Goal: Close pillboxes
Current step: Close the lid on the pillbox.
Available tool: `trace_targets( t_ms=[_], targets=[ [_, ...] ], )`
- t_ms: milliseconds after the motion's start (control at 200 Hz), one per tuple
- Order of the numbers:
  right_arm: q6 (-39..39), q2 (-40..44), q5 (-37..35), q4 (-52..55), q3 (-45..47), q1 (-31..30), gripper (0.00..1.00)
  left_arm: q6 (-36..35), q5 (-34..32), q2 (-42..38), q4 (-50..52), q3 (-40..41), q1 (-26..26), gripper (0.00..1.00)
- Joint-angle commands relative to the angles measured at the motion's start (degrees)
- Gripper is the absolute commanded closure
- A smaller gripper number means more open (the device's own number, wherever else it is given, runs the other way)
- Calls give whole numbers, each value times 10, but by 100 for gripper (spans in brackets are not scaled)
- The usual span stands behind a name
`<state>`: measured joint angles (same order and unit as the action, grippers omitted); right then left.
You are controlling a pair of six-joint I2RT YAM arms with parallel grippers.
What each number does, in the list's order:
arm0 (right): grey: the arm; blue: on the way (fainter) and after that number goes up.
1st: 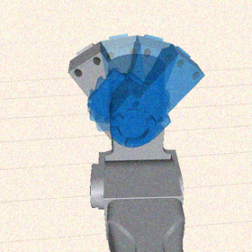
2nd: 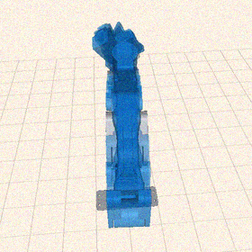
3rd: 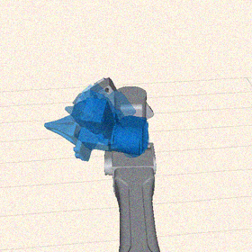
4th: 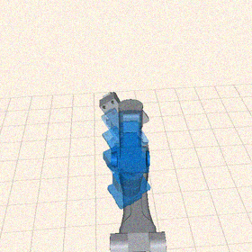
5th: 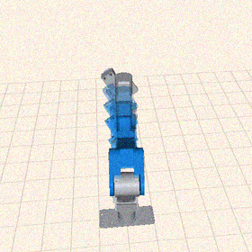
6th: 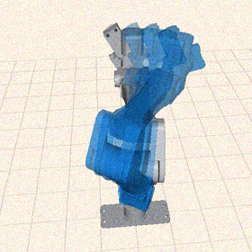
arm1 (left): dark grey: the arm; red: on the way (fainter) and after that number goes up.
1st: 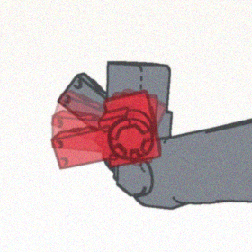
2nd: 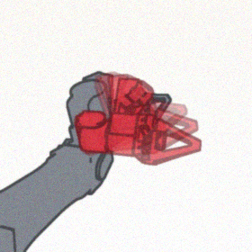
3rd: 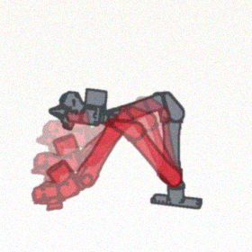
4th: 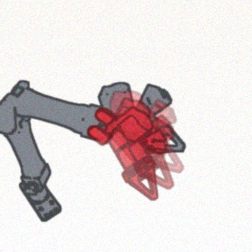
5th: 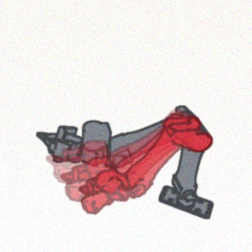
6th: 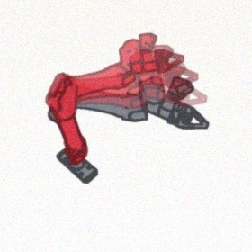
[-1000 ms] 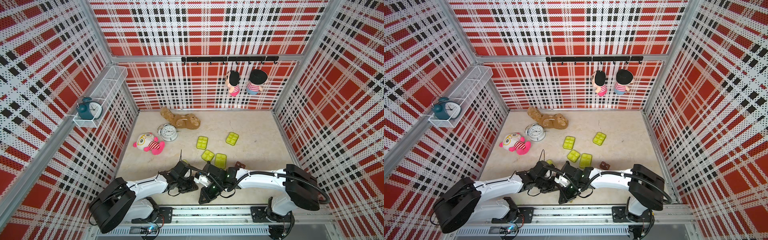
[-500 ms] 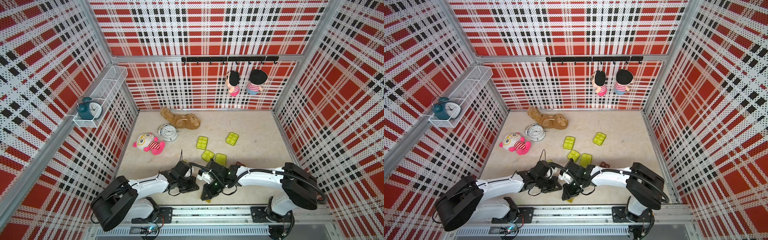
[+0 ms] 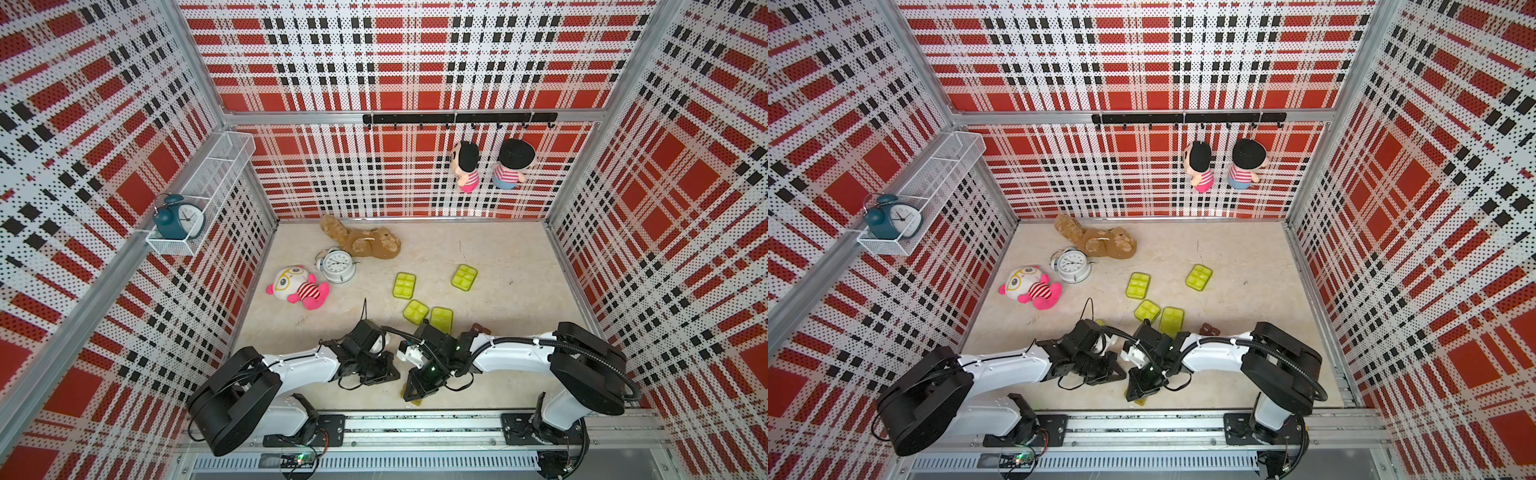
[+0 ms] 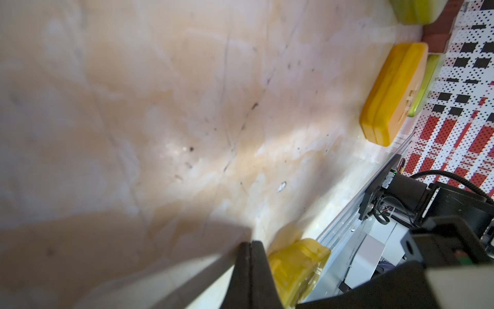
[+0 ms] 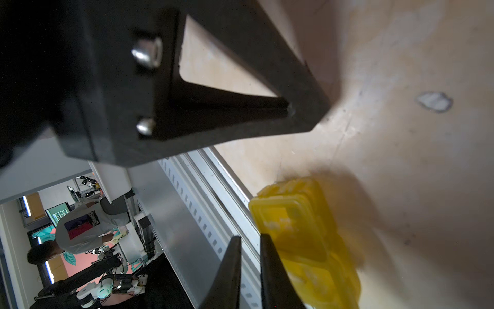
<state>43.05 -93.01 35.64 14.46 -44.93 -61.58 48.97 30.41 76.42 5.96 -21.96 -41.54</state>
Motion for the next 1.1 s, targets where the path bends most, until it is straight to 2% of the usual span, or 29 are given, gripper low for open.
trace_targets(
  t_ms=[0, 381, 586, 1092],
  targets=[
    [3, -8, 11, -31, 11, 8, 82, -9, -38, 20, 56, 15, 3, 100],
    [-2, -27, 13, -37, 37, 13, 84, -9, -39, 23, 56, 15, 2, 100],
    [17, -31, 9, -80, 74, 21, 84, -8, -37, 25, 58, 14, 2, 100],
    [16, -28, -27, -94, 108, 47, 87, -13, -40, 31, 72, 6, 1, 100]
  ],
)
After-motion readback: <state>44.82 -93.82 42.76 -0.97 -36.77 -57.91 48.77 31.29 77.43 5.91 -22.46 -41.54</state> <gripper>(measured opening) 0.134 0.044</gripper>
